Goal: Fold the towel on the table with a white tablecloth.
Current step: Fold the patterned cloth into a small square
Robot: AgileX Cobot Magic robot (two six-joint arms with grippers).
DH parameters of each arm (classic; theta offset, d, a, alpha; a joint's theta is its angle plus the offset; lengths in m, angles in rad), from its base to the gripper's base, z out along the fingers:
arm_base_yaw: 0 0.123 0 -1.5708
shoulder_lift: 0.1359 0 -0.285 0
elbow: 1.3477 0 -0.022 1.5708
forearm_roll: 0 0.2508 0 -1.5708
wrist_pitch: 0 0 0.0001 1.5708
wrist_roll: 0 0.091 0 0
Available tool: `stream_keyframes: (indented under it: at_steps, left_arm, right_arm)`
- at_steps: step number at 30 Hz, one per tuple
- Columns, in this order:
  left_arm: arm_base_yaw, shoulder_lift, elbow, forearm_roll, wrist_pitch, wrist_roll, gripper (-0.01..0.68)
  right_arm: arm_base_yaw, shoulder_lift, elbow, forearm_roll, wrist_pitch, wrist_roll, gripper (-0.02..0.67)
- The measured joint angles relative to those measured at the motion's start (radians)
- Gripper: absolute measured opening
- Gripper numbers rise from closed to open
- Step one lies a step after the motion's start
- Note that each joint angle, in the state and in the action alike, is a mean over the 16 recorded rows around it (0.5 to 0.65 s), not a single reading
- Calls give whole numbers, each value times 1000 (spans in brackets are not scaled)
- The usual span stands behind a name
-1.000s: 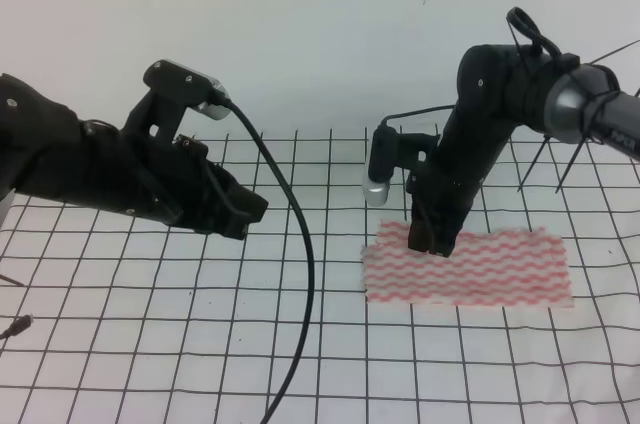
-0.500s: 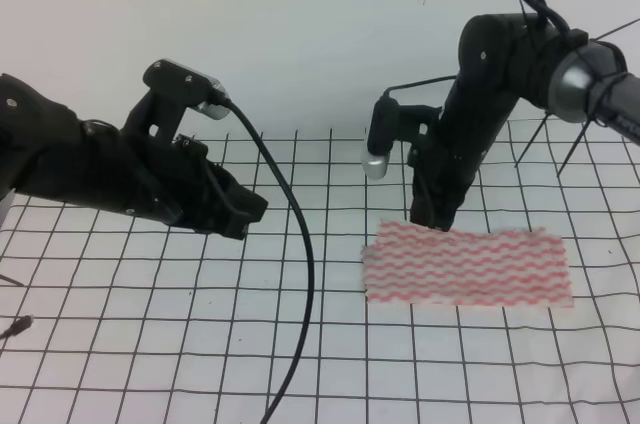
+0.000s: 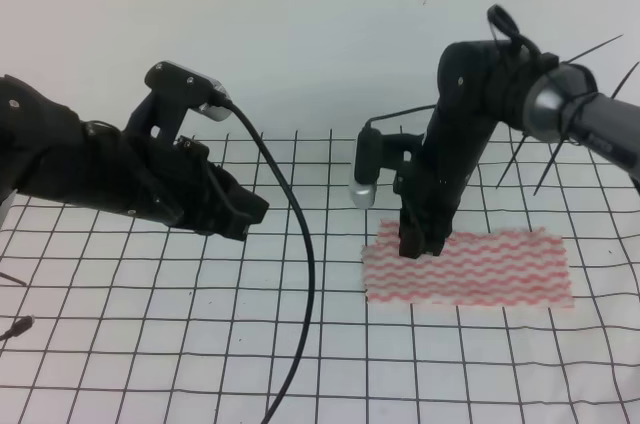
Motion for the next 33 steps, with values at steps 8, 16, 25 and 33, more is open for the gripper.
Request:
stream_keyframes:
  at_steps: [8,16,25,33]
  left_arm:
    - [0,1,0,0,1,-1,-1]
    - [0,1,0,-1,1,-2,-1]
    - [0,1,0,-3,1,1,-1]
    - [0,1,0,-9,1,4,-1]
  right_arm:
    - [5,24,-1,-5,-1,-5,186]
    - [4,24,-1,-23,7,-1,68]
    - [2,12,-2,-60,3,14,-2]
    - [2,4,-4,-51,-14,24,-3]
